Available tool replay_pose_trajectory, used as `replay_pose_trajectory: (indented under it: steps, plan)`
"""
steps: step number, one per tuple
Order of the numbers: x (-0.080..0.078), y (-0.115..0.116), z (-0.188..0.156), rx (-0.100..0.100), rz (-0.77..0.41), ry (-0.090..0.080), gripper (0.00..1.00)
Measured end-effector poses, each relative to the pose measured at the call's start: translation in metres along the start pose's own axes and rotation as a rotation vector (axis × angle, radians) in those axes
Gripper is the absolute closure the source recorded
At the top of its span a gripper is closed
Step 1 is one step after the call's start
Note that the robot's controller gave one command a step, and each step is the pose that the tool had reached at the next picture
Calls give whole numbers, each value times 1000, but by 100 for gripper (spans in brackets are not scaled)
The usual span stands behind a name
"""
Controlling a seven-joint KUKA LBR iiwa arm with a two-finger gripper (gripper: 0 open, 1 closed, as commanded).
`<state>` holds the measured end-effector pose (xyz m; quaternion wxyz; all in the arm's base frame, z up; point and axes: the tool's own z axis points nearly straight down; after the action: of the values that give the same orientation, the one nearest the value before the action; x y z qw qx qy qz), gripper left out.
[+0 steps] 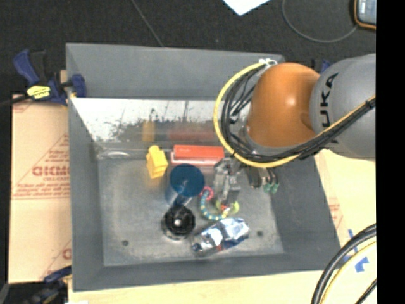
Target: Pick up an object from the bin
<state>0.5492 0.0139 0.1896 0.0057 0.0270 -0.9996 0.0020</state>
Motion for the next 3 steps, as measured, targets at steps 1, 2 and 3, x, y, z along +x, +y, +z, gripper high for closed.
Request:
replay_pose_trajectory:
  steps: [1,2,3]
  plan:
    - [-1,0,-2,0,0,-5,100]
    - [-4,11,-5,1,-1,-6,100]
    - [-18,61,43,0,-194,-8,100]
